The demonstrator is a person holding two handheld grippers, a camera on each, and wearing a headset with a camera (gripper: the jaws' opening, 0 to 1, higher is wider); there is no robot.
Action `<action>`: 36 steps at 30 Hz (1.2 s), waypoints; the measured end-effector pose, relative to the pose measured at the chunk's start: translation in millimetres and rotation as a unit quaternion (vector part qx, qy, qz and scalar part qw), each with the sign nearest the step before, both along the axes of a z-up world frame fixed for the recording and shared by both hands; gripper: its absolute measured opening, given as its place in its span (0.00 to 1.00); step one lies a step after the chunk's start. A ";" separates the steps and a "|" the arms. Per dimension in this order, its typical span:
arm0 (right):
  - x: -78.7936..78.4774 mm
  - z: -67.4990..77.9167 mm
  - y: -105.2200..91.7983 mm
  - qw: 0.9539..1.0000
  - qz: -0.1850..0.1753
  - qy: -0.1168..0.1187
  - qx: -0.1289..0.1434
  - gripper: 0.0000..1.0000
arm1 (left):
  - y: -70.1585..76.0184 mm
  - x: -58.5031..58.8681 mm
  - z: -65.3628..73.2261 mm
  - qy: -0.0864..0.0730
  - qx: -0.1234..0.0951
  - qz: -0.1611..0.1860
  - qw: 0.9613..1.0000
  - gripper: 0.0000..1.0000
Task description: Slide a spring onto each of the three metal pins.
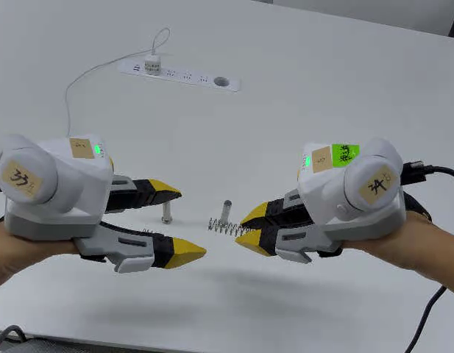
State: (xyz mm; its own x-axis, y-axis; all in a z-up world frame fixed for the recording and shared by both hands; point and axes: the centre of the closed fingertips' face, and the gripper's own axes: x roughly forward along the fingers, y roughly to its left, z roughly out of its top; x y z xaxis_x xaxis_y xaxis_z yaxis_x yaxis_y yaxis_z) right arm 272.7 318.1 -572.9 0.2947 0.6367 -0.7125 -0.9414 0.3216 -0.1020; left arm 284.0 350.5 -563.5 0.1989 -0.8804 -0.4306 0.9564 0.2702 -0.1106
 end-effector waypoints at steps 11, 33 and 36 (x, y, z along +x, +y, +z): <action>-12.4 2.6 7.4 0.999 0.036 -0.013 -0.010 0.11 | -13.4 -16.5 -4.5 -0.004 0.007 -0.048 0.999 0.38; -16.7 6.2 17.1 0.997 0.065 -0.029 -0.015 0.11 | -15.0 -26.2 1.4 -0.009 -0.001 -0.073 0.997 0.14; -19.3 6.3 16.9 0.997 0.074 -0.030 -0.014 0.11 | -15.1 -31.1 0.6 -0.008 0.006 -0.088 0.996 0.11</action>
